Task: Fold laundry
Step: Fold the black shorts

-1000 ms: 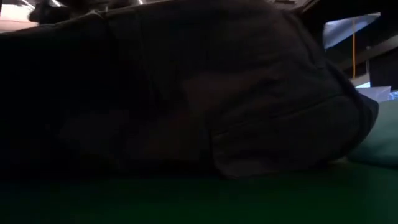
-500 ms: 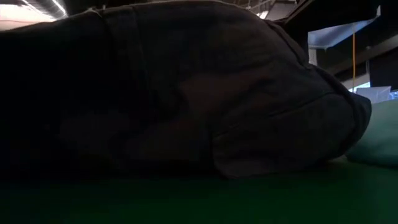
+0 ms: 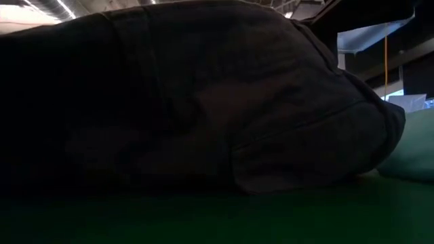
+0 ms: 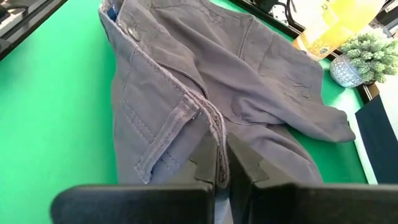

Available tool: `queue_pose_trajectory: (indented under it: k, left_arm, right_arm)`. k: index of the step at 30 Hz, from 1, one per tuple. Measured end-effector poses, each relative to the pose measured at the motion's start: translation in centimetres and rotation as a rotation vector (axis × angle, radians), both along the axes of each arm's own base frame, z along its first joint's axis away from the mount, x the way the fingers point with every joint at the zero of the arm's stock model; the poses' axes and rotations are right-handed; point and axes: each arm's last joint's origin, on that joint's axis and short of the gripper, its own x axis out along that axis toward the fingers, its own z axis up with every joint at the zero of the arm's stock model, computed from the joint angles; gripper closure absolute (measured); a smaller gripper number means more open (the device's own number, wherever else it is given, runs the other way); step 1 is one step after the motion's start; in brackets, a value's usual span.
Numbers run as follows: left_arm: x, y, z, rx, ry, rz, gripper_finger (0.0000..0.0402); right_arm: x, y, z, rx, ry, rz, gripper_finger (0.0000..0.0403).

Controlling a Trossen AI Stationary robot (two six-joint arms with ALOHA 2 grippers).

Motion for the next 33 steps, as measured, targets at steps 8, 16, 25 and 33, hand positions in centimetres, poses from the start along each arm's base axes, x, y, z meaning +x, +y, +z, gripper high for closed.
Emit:
queue_pose_trajectory:
  k: [8,16,25,33]
  left_arm:
    - [3.1,-3.2,-4.5,-0.054,-0.172,0.104,0.0224]
    - [4.5,-1.1,-5.5,-0.079,-0.165,0.218,0.0173]
    - [5.2,-0.3,-5.7,-0.151,-0.141,0.184,0.0116]
    - [5.1,-0.3,-6.0,-0.141,-0.116,0.178,0.0098]
  right_arm:
    - [0.2,0.2,0.3,0.025,-0.026,0.014,0.0396]
    - [0.2,0.2,0.3,0.03,-0.026,0.019,0.0396]
    - [1.0,0.8,-0.3,0.018,-0.066,0.047,0.0395]
    - [2.3,1.1,-0.4,0.031,-0.13,0.105,0.0395]
